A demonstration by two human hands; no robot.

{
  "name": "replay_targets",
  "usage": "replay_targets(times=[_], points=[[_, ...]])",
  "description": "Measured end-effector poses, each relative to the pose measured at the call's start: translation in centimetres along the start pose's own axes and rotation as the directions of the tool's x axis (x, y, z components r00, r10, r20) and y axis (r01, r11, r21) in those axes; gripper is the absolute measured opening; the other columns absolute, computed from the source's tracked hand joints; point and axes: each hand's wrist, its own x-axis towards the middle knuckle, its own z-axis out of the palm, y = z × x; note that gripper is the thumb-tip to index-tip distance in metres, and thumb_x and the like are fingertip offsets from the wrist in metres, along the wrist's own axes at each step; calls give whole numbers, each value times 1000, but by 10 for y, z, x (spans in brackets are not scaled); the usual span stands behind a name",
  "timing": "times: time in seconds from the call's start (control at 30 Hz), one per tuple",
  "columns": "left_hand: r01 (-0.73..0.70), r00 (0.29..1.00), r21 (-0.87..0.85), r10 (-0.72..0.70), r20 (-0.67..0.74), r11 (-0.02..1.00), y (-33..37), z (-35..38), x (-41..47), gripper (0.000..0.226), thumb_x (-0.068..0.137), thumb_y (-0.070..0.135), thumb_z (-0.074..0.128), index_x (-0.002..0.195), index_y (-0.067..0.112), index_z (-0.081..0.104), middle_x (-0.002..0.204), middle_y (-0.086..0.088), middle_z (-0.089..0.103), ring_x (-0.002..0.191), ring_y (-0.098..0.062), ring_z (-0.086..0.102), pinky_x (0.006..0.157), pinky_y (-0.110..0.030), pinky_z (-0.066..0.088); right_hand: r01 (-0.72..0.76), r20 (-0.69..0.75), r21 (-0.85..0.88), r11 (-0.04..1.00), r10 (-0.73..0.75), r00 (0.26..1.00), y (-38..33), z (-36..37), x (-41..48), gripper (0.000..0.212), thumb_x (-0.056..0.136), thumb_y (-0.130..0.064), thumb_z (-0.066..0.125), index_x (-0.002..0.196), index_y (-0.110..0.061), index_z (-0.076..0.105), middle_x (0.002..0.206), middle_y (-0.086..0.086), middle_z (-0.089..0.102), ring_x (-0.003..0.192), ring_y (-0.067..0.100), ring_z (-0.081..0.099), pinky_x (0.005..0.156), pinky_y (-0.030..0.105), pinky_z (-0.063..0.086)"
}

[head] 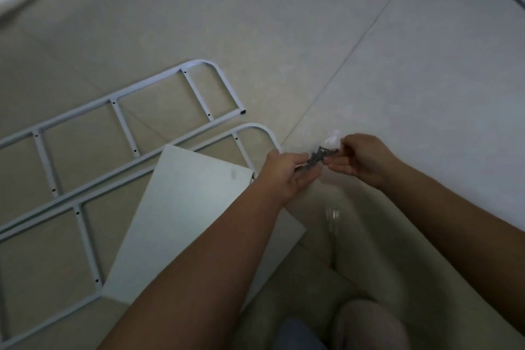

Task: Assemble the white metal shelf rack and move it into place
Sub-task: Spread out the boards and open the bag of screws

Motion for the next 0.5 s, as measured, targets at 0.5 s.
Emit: replay_targets(times=[0.5], points=[[-88, 968, 193, 130, -216, 977, 11, 44, 42, 14, 100, 7, 32, 110, 7, 41, 47, -7, 62, 32, -9, 56, 33, -14, 44, 137, 42, -365, 921, -131, 990, -56, -41, 64, 14, 91, 3, 42, 82, -7, 43, 61, 15, 60, 36, 14, 58, 38, 21, 48]])
